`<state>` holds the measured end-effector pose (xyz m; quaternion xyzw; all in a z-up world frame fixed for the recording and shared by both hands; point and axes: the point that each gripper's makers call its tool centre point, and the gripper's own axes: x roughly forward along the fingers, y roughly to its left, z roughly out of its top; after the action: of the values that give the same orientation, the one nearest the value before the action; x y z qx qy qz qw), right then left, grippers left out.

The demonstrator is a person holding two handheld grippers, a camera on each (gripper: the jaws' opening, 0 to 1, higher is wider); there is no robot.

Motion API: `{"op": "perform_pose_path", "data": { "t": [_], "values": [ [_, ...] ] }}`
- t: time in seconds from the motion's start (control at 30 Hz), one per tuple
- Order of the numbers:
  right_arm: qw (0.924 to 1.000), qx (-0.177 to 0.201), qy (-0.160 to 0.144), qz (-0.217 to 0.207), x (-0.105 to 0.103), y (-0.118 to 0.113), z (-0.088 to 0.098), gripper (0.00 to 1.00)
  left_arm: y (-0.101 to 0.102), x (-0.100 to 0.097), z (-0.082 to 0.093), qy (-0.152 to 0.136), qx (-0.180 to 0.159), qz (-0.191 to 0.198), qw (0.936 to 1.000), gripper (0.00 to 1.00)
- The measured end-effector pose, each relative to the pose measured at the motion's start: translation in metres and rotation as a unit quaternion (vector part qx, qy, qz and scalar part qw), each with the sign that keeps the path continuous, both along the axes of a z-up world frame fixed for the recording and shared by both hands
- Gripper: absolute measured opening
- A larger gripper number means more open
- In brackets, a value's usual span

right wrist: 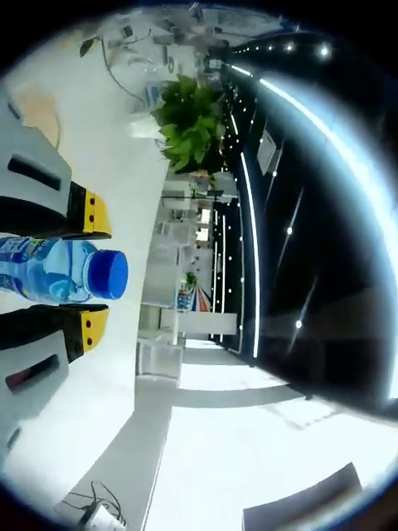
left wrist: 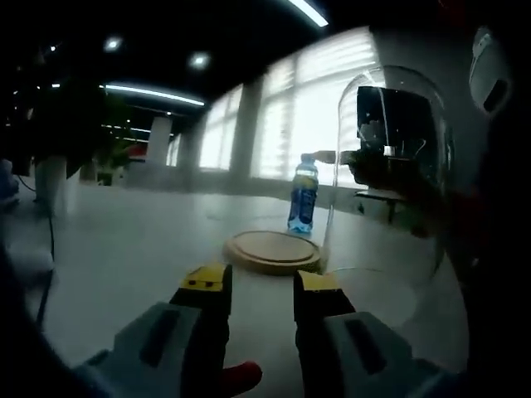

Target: Open the cover put in the Mizone put the cover back on

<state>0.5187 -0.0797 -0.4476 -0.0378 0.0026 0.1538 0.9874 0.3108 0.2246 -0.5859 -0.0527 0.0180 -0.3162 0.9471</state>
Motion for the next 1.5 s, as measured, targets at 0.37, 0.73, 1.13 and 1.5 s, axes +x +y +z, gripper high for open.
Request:
{"op": "perform_pose_path", "data": {
  "t": [0.37,0.73,1.13,1.5],
  "values": [
    [0.9998,0.006,0.017,-0.002,0.026,0.003,-0.008,0.23,-0.001,0.000,0.000,0.000,0.002,-0.002,1.0000,0.23],
    [0.9996,0.017,0.020,-0.006,0.036,0.003,-0.011,0.23,-0.001,0.000,-0.001,0.000,0.006,0.000,1.0000,0.23],
    [0.9998,0.016,0.005,-0.012,0.033,0.003,-0.010,0.22,-0.001,-0.001,-0.002,0.000,0.007,0.001,1.0000,0.23],
    [0.9994,0.024,0.002,-0.026,0.032,0.004,-0.010,0.22,0.002,0.001,-0.004,0.002,0.010,0.006,0.9999,0.23]
  ]
}}
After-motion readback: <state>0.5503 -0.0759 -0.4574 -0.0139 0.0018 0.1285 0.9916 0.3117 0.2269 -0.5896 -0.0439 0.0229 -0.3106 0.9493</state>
